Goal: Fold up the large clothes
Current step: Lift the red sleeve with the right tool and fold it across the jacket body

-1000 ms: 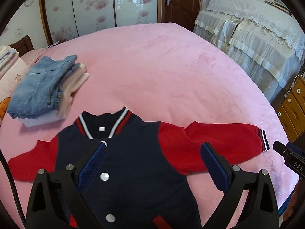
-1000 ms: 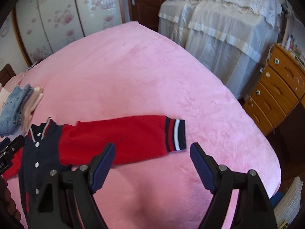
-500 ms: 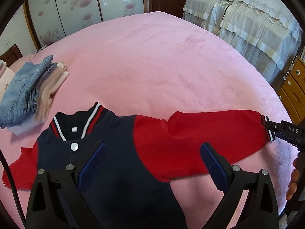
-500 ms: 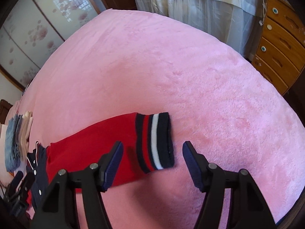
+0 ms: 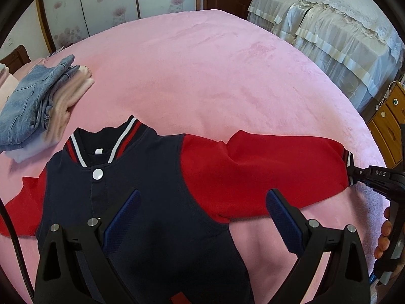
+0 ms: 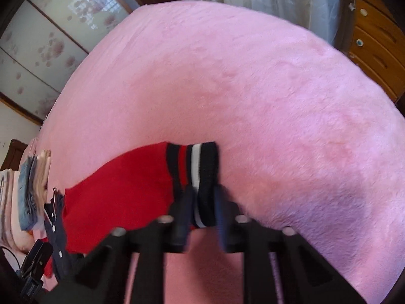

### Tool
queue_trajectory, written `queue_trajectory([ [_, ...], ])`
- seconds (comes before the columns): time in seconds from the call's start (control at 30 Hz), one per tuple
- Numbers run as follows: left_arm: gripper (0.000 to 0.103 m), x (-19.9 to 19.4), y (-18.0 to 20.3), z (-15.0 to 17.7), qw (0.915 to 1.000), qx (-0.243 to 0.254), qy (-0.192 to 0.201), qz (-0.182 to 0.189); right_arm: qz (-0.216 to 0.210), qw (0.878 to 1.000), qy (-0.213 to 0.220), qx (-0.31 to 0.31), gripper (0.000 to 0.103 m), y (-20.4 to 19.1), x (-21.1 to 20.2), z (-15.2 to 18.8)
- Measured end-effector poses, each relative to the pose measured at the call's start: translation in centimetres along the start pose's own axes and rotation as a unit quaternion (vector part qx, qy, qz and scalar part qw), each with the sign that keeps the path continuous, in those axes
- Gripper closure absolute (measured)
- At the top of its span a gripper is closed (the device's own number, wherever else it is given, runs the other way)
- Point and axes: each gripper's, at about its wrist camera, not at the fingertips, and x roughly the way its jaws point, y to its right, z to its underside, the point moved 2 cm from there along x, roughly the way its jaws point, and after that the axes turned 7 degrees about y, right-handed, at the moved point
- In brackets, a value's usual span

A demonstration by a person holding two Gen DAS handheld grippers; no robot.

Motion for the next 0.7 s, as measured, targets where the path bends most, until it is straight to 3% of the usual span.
queue_trajectory([
  [0.17, 0.005, -2.0, -2.9, 0.3, 0.9994, -0.023, 0.021, -0.014, -0.031, 0.997, 0.064, -0.036, 0.095, -3.9, -4.7, 0.2],
  [0.37, 0.005, -4.2, -10.0, 2.4, 0.9941, -0.103, 0.022, -0.024, -0.122, 0.969, 0.113, -0.184, 0.095, -17.2, -10.6, 3.9],
  [0.47, 0.005, -4.7, -13.1, 3.3, 0.9913, -0.128, 0.016, -0.024, -0.156, 0.948, 0.096, -0.261, 0.095, -24.4, -9.9, 7.8],
  [0.53, 0.005, -4.9, -14.7, 3.7, 0.9904, -0.133, 0.019, -0.033, -0.161, 0.94, 0.076, -0.29, 0.094, -27.2, -8.1, 10.0],
  [0.63, 0.005, -5.0, -16.6, 4.1, 0.9889, -0.145, 0.017, -0.028, -0.156, 0.935, 0.029, -0.317, 0.092, -30.3, -4.2, 13.4],
  [0.7, 0.005, -4.7, -17.4, 4.2, 0.9871, -0.16, 0.012, 0.001, -0.154, 0.939, 0.01, -0.308, 0.092, -30.5, -3.0, 14.4],
])
